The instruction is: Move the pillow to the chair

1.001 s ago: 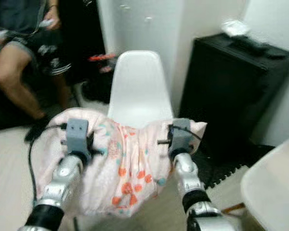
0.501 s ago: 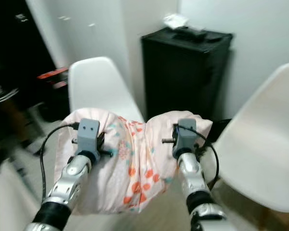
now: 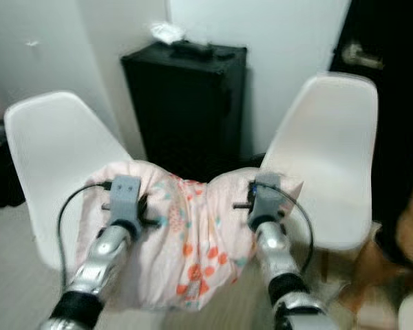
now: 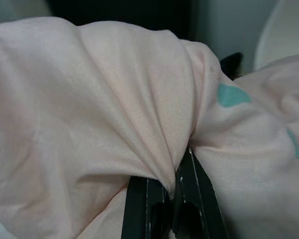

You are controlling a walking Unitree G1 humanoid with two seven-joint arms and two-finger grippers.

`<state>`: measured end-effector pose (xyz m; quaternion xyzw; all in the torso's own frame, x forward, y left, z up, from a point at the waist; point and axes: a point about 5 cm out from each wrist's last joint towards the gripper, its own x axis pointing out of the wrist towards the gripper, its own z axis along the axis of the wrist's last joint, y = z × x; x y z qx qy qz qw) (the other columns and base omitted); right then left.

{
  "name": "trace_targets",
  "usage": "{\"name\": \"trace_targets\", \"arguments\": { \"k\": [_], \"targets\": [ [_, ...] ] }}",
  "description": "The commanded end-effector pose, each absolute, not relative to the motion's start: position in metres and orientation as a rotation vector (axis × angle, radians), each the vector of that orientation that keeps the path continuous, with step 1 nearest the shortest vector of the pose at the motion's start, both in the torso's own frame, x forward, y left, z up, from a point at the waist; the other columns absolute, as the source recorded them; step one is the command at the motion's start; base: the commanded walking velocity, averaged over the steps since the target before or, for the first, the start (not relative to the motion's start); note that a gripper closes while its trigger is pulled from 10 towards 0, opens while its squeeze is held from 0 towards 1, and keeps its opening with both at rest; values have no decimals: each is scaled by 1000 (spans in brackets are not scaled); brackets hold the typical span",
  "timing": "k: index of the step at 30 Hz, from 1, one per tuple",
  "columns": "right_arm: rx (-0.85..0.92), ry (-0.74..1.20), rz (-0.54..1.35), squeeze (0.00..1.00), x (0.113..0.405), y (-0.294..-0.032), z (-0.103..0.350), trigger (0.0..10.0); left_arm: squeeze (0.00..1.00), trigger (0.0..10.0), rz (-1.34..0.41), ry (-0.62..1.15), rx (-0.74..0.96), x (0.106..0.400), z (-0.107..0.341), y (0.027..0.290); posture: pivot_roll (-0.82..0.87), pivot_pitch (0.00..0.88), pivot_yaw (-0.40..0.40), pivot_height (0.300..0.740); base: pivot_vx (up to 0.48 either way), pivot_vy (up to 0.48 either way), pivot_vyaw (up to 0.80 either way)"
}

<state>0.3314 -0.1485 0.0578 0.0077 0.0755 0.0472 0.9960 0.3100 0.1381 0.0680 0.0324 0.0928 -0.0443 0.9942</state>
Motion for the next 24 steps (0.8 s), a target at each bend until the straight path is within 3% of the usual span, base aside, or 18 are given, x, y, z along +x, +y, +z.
{"name": "trace_targets", "arguments": {
  "k": [1,24],
  "targets": [
    [1,113,150,0,339,-139,70,10000,0,10000,-98,148,54,313,72,132,-14,0,-11,724,0,0,-800],
    [-15,136,179,0,341,-137,69,10000,0,10000,-48,131,52,311,72,141,3,0,-52,724,0,0,-800]
  ]
}}
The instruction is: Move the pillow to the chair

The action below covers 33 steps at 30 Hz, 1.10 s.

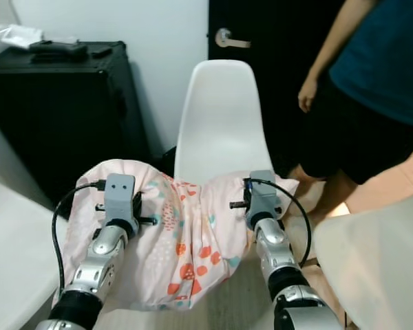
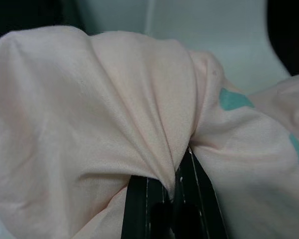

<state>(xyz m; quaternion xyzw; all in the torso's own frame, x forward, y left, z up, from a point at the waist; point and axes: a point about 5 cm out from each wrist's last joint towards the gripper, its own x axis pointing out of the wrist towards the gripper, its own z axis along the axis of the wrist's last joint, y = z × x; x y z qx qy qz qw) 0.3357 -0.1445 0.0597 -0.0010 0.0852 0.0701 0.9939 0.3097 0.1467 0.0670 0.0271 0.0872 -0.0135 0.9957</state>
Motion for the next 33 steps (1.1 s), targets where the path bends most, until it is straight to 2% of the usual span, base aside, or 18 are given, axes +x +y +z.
{"name": "trace_targets", "arguments": {
  "k": [1,17,33],
  "targets": [
    [-15,136,179,0,341,-137,69,10000,0,10000,-48,131,52,311,72,141,3,0,-52,724,0,0,-800],
    [-8,131,182,0,342,-137,70,10000,0,10000,-37,125,53,311,72,142,8,0,-64,724,0,0,-800],
    [-4,146,216,0,343,-133,69,10000,0,10000,-47,117,28,309,72,139,14,0,-64,724,18,0,0]
  ]
}}
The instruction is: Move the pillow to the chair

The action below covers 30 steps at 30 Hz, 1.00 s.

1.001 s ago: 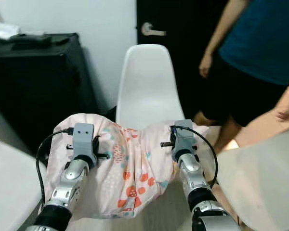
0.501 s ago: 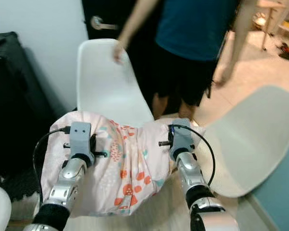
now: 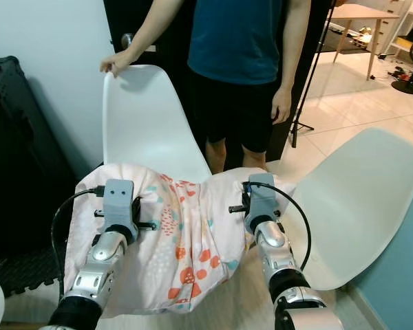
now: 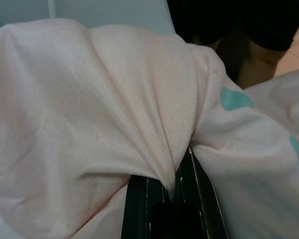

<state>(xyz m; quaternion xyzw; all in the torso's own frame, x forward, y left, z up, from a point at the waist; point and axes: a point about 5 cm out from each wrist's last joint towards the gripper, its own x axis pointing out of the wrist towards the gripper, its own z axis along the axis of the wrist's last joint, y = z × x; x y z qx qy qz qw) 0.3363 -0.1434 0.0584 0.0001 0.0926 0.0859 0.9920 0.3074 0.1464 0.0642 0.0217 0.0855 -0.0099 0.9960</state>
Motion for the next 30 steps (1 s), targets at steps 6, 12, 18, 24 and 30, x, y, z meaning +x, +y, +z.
{"name": "trace_targets", "arguments": {
  "k": [6,12,18,24,30],
  "targets": [
    [-11,145,211,0,343,-133,70,10000,0,10000,-60,117,26,309,73,139,13,0,-64,724,327,0,0],
    [-16,143,205,0,343,-135,69,10000,0,10000,-65,118,19,308,73,139,4,0,-63,724,363,0,0],
    [-18,140,202,0,344,-136,70,10000,0,10000,-67,117,21,310,74,138,5,0,-63,724,387,0,0],
    [-22,143,204,0,345,-136,71,10000,0,10000,-74,116,21,310,74,136,5,0,-58,724,389,0,0],
    [-23,143,201,0,344,-137,70,10000,0,10000,-81,116,22,312,74,135,-1,0,-57,724,389,0,0]
  ]
}}
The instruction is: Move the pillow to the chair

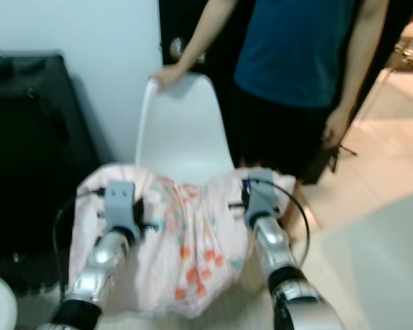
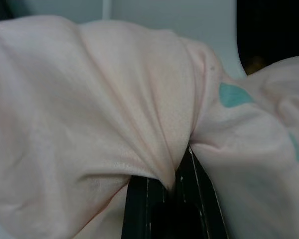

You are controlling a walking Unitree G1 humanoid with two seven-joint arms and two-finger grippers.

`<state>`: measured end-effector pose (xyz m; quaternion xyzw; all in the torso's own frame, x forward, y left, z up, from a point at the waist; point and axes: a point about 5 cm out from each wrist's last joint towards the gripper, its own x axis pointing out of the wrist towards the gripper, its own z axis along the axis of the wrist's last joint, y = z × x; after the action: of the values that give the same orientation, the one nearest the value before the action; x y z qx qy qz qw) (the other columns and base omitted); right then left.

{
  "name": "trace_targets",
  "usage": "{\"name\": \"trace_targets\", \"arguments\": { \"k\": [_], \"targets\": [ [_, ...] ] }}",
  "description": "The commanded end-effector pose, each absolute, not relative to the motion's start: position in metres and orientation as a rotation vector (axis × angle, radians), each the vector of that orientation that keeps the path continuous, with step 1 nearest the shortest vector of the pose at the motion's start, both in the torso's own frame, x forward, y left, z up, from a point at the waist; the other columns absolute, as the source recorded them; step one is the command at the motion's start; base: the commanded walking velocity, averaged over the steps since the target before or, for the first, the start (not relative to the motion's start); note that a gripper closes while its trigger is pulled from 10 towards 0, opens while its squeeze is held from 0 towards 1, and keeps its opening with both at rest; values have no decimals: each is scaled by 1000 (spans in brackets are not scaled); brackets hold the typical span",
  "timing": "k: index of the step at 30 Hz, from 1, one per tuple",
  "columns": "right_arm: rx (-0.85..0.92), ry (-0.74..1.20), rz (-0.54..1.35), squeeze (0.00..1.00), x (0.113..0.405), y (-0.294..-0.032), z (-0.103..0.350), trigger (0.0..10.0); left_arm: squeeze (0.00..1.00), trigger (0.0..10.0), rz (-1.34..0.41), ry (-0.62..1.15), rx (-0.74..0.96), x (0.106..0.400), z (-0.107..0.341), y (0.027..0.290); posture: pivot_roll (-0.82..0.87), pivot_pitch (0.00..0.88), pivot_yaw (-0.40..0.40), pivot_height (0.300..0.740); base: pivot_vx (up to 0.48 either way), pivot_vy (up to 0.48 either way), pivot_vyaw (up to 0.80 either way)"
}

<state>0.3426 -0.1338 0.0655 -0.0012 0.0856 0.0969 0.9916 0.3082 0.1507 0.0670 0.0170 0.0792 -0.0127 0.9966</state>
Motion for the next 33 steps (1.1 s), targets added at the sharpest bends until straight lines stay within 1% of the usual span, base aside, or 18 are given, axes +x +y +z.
{"name": "trace_targets", "arguments": {
  "k": [1,21,29,33],
  "targets": [
    [-25,143,201,0,344,-138,70,10000,0,10000,-81,114,21,312,75,134,-1,0,-57,724,390,0,0],
    [-53,130,213,0,348,-138,75,10000,0,10000,-76,109,18,315,76,136,-2,0,-67,724,389,0,0],
    [0,6,148,0,353,-149,93,10000,0,10000,-63,107,39,318,77,142,4,0,-73,724,384,0,0],
    [5,7,132,0,357,-148,97,10000,0,10000,-30,106,89,325,80,149,12,0,-82,724,60,0,0]
  ]
}}
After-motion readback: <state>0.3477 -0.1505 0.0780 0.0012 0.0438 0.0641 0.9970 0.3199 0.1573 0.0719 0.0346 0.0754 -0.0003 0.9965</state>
